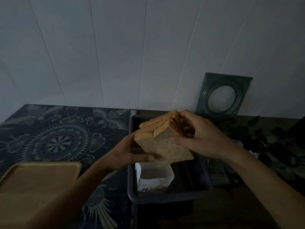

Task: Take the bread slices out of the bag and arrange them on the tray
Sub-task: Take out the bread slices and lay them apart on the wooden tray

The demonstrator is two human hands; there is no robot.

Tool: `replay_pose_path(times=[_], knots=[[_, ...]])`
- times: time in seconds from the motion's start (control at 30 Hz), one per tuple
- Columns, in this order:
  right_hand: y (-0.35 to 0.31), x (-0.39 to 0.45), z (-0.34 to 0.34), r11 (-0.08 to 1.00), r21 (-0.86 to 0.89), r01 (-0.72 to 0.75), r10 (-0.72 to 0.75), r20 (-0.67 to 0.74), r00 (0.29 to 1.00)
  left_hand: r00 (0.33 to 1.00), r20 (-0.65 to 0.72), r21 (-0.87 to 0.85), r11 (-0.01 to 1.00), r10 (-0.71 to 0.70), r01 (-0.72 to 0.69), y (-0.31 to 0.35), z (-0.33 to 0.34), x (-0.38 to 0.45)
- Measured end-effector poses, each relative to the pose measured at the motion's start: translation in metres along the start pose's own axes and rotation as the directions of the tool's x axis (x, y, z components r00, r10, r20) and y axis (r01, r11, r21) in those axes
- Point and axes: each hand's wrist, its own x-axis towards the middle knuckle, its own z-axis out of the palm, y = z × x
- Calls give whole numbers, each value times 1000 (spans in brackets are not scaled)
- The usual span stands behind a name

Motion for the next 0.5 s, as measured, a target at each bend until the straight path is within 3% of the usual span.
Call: replay_pose_path(times=[0.2,0.5], knots=[[1,-8,11,979,196,-50,42,44,998,991,-133,-60,998,-10,2,2,11,-33],[-5,-3,44,892,407,-196,131,182,975,979,-194,-101,994,-67,47,9,-7,-75]])
